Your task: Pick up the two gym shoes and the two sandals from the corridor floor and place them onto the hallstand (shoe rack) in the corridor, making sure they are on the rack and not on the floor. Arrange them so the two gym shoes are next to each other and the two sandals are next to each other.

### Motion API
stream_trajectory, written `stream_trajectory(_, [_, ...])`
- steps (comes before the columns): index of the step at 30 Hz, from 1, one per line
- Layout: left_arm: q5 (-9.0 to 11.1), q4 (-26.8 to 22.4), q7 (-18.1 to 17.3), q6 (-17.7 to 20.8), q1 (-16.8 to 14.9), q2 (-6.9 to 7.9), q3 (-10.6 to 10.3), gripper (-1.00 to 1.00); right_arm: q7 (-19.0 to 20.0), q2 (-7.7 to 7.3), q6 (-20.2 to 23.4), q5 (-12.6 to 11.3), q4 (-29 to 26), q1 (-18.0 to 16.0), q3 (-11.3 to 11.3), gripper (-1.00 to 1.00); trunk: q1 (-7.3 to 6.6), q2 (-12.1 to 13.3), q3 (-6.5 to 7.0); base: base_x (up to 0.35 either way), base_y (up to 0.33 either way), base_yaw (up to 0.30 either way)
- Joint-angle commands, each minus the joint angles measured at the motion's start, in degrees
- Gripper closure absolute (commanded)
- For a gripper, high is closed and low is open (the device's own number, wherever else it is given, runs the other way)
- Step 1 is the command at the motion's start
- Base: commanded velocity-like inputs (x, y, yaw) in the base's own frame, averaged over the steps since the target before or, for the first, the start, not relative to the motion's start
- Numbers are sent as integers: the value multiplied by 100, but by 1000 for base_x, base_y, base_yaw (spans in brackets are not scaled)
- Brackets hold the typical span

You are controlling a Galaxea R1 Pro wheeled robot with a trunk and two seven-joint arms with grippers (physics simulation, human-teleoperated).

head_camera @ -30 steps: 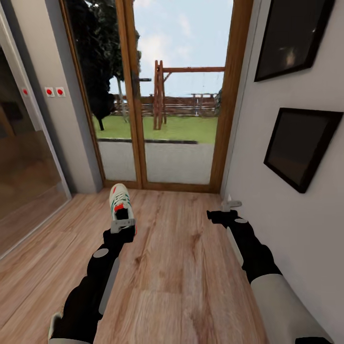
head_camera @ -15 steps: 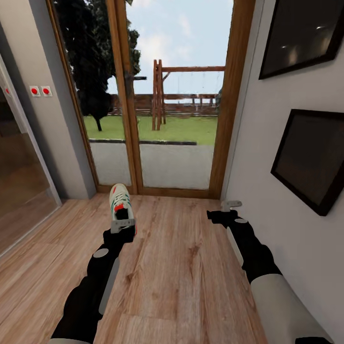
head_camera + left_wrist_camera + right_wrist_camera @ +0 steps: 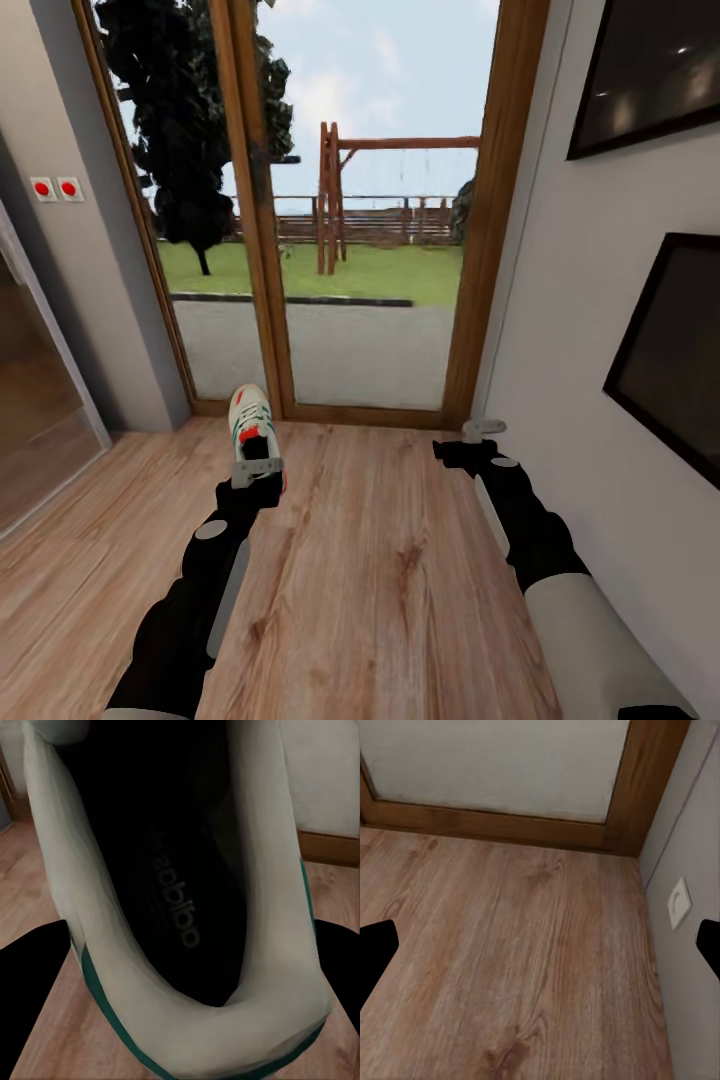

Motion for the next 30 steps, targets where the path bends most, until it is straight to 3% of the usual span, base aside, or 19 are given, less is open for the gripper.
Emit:
stream_trajectory(1, [-27,-8,21,33,-3,-1,-8,100,2,0,35,41,-8,-3,5,-100,2,-2,-6,348,0,0])
stream_trajectory(24, [-27,-7,21,33,-3,-3,-8,100,7,0,35,41,-17,-3,4,-100,2,-2,-6,348,0,1])
stream_trajectory(30, [-27,-3,21,33,-3,-2,-8,100,4,0,35,41,-17,-3,3,-100,2,-2,-5,348,0,125])
